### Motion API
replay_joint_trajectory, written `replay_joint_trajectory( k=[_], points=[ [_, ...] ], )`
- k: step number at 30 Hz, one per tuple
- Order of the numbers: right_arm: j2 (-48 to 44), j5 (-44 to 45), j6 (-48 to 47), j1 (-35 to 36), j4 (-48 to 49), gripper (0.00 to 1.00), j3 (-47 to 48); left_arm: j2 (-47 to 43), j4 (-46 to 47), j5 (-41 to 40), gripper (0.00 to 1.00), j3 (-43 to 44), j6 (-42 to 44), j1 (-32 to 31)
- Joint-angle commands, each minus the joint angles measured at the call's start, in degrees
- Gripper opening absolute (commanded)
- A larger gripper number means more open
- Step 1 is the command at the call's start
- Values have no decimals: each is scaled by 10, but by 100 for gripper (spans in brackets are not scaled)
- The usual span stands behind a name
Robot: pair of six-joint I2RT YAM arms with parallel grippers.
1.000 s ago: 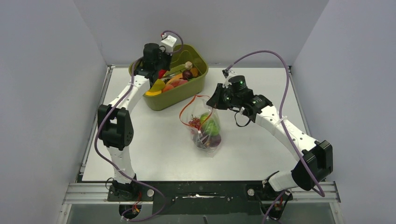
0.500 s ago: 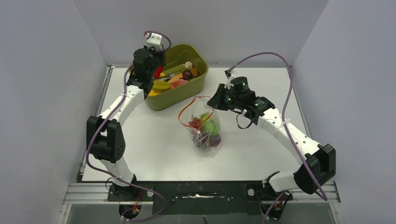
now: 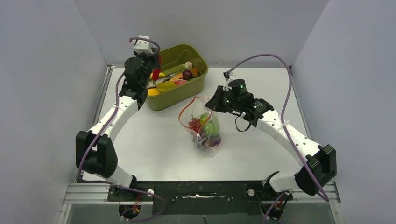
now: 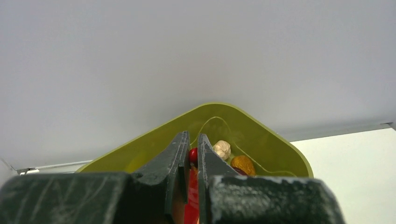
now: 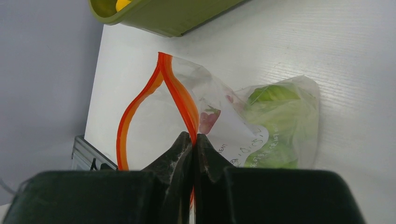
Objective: Place the food in the zip-top bag and seal the zipper
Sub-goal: Pick up the fake vegetable from the bin.
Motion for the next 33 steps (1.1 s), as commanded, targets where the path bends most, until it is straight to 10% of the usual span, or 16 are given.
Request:
replay_joint_trajectory(
  k=[1, 33],
  points=[
    [-23, 19, 9, 17, 34, 0, 9, -57, 60, -11, 0, -7, -40, 2],
    [-37, 38, 48, 56, 70, 0, 8, -367, 53, 188, 0, -269, -488, -28]
  ],
)
